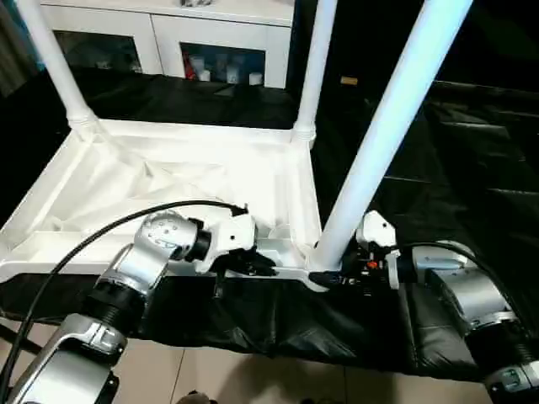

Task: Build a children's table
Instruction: Rotate leg to tighten

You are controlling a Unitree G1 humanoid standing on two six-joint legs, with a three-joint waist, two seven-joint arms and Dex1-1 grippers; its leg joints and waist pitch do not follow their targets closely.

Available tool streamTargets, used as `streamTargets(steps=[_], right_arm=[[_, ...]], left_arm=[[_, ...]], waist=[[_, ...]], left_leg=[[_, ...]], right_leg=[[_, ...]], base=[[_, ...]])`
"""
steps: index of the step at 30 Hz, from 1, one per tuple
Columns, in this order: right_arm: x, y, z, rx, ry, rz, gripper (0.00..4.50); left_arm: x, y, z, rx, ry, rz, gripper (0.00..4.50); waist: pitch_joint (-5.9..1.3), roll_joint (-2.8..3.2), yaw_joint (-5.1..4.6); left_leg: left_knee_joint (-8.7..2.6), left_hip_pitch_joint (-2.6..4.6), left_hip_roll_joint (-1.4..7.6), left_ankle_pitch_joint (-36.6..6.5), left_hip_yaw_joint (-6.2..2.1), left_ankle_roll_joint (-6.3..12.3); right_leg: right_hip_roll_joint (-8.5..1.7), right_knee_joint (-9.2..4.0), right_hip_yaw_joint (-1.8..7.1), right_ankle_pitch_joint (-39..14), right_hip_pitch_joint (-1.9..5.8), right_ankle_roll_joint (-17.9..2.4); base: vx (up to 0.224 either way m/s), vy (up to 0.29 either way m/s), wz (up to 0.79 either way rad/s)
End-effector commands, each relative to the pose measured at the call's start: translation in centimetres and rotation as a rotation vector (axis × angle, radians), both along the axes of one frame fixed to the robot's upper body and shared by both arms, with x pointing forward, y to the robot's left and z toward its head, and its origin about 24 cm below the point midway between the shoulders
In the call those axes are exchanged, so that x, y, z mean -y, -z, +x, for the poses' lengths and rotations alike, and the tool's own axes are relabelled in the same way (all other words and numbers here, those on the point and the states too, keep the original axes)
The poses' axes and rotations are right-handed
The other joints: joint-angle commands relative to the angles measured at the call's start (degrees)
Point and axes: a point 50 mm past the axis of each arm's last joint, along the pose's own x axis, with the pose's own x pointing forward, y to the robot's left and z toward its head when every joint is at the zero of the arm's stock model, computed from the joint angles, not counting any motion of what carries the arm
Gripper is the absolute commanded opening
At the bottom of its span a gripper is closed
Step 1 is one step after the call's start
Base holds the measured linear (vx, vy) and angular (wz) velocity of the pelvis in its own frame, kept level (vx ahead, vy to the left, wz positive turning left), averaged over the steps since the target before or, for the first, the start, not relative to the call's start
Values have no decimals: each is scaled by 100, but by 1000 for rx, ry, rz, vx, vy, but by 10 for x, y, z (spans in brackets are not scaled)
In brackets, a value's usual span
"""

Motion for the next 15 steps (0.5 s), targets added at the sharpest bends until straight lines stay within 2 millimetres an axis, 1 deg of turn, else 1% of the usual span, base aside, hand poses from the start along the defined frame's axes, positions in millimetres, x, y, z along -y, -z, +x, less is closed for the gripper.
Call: streamTargets(steps=[1,2,3,4,5,6,7,8,9,10,11,12,13,14,15], right_arm=[[-8,8,-8,-46,-16,17,281],[-10,10,-6,-42,21,31,278],[-11,10,-5,-39,47,39,278],[-12,12,-2,-26,107,40,276],[-14,15,3,-4,194,42,275],[-14,15,3,-4,194,42,275],[-18,20,12,25,351,48,275],[-18,20,12,25,351,48,274],[-21,23,17,28,438,58,274],[-23,24,20,27,489,64,274],[-32,28,25,18,586,80,273],[-32,28,25,17,591,81,273],[-37,29,27,15,631,85,273],[-48,31,31,13,698,92,273],[-54,31,34,11,736,95,273]], left_arm=[[2,15,-7,-54,17,48,0],[4,15,-6,-52,-3,37,0],[6,15,-6,-51,-17,30,0],[10,16,-4,-49,-40,21,0],[16,17,-2,-45,-78,10,0],[16,17,-2,-45,-78,10,0],[28,19,1,-45,-130,-10,0],[28,19,1,-45,-130,-10,0],[35,21,2,-45,-148,-18,0],[40,22,2,-44,-157,-22,0],[54,23,3,-41,-193,-40,0],[55,23,3,-41,-195,-41,0],[62,23,4,-36,-210,-50,0],[75,23,4,-32,-229,-66,0],[83,24,3,-31,-233,-73,0]], waist=[[-308,-15,-1],[-309,-26,-9],[-311,-7,1],[-291,-22,-29],[-288,-36,-42],[-271,-25,-62],[-268,-19,-77],[-258,-20,-108],[-253,-31,-118],[-248,-35,-173],[-245,-25,-227],[-243,-20,-241],[-256,-25,-258],[-255,-22,-270],[-255,-4,-305]], left_leg=[[-344,22,143,-1438,-32,224],[-344,20,141,-1453,-30,214],[-348,26,139,-1464,-37,203],[-363,25,132,-1608,-44,150],[-371,21,130,-1651,-53,124],[-383,21,118,-1771,-71,58],[-385,32,120,-1845,-72,18],[-387,56,106,-1994,-83,-46],[-394,64,103,-2069,-101,-60],[-409,37,95,-2170,-124,-80],[-412,54,96,-2332,-146,-96],[-411,62,92,-2369,-145,-99],[-413,60,90,-2397,-155,-79],[-416,61,90,-2401,-146,-69],[-426,70,92,-2415,-147,-102]], right_leg=[[-304,-398,206,-1613,230,-1136],[-303,-401,207,-1612,227,-1126],[-309,-407,206,-1637,228,-1117],[-308,-435,204,-1872,213,-1067],[-310,-443,203,-1985,214,-1034],[-317,-475,197,-2303,197,-948],[-321,-493,201,-2448,182,-902],[-317,-531,198,-2713,151,-822],[-323,-546,186,-2850,154,-771],[-319,-557,173,-3039,161,-672],[-323,-591,161,-3243,128,-582],[-320,-612,159,-3282,118,-564],[-320,-620,150,-3256,130,-551],[-315,-627,152,-3204,121,-562],[-308,-624,149,-3085,100,-619]], base=[[0,0,0],[0,0,0],[0,0,0],[0,0,0],[0,0,0],[0,0,0],[0,0,0],[0,0,0],[0,0,0],[-51,19,-6],[0,0,0],[0,0,0],[0,0,0],[0,0,0],[0,0,0]])
